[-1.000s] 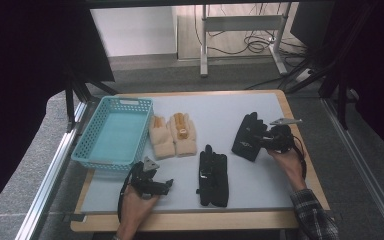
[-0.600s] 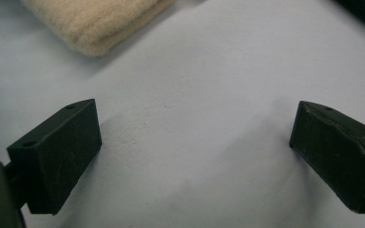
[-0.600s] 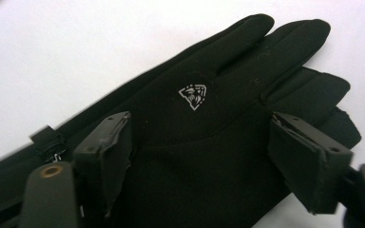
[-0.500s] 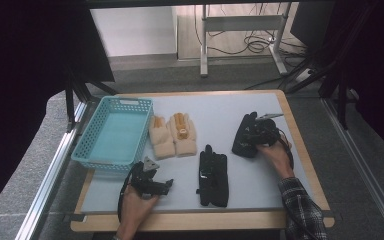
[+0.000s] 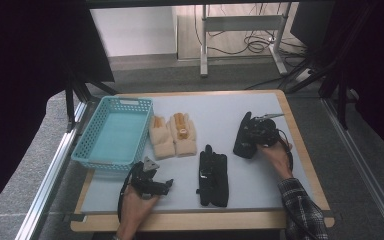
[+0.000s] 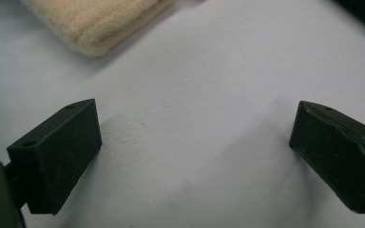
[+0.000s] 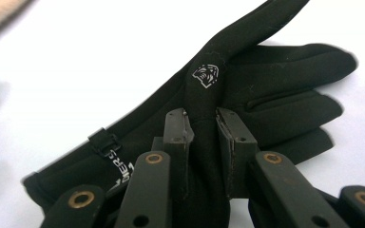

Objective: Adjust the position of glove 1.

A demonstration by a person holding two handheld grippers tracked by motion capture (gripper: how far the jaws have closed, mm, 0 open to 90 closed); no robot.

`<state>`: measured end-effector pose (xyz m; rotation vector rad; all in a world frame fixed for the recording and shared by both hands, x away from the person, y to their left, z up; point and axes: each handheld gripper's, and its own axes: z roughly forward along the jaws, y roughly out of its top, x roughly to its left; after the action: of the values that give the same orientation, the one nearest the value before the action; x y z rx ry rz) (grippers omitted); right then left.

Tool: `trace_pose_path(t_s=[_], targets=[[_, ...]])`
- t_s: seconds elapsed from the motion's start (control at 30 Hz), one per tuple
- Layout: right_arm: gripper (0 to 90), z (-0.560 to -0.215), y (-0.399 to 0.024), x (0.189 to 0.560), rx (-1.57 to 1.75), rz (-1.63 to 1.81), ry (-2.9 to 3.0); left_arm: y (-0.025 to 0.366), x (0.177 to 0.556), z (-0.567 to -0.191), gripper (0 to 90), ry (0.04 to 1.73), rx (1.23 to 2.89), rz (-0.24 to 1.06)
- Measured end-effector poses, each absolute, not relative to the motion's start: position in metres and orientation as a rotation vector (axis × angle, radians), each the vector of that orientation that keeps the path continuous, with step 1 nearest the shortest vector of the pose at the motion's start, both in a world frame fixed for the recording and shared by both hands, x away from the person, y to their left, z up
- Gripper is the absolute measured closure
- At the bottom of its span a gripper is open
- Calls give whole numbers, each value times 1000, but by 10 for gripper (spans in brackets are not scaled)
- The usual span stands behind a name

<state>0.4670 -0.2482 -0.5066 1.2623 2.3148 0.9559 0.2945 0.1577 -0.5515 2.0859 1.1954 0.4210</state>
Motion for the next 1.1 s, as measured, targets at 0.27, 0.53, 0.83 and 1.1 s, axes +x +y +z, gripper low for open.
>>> trace_pose_path(t_s=[0.27, 0.53, 0.83, 1.1], targets=[[742, -476, -243, 443, 1184, 1057, 2313, 158, 295, -551, 32, 1195, 2086, 421], [740, -445, -226, 404, 1070, 1190, 2328, 158, 294, -551, 32, 1195, 2088, 421], [734, -435, -191, 357, 992, 1279, 2388, 158, 295, -552, 32, 1196, 2084, 422], [730, -452, -159, 333, 970, 1292, 2412, 157, 294, -552, 32, 1198, 2082, 423]])
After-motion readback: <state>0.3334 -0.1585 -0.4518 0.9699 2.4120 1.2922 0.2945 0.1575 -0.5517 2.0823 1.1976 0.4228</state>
